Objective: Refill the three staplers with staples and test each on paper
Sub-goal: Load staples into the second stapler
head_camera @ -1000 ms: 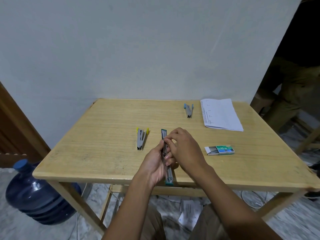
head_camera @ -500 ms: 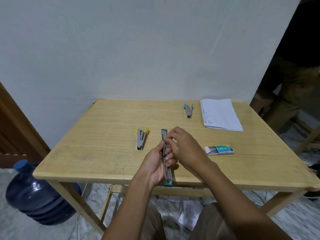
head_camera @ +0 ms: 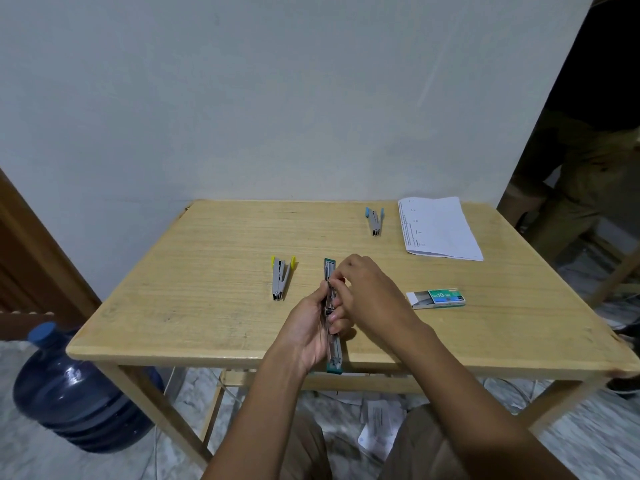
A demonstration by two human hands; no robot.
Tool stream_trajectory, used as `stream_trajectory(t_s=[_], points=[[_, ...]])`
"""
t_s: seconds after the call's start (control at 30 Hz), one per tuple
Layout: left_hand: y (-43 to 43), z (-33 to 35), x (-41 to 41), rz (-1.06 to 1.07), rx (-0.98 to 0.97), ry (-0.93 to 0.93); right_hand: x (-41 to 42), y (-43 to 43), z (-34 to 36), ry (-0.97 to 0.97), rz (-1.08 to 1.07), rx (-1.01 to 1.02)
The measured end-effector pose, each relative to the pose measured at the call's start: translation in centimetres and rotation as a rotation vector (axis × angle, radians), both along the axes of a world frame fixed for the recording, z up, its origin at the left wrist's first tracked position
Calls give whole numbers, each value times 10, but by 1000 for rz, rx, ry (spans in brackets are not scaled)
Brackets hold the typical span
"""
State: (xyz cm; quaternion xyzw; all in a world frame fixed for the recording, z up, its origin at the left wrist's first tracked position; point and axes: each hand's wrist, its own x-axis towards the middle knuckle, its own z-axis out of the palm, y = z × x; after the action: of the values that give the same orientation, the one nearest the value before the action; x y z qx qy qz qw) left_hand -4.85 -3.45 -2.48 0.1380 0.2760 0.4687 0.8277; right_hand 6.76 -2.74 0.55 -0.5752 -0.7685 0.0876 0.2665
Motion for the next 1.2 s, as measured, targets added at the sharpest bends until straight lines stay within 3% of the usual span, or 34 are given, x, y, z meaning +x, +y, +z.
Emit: stream_trajectory(t_s=[0.3, 0.57, 0.9, 1.2], points=[[0, -1, 1, -15, 5, 46, -2, 4, 3, -103, -9, 9], [1, 1, 3, 13, 13, 53, -10, -2, -9, -46, -94, 90], [5, -6, 1, -68, 7, -3, 10, 5, -1, -18, 69, -12], [2, -2, 4, -10, -10, -3, 4, 2, -1, -170, 54, -3]])
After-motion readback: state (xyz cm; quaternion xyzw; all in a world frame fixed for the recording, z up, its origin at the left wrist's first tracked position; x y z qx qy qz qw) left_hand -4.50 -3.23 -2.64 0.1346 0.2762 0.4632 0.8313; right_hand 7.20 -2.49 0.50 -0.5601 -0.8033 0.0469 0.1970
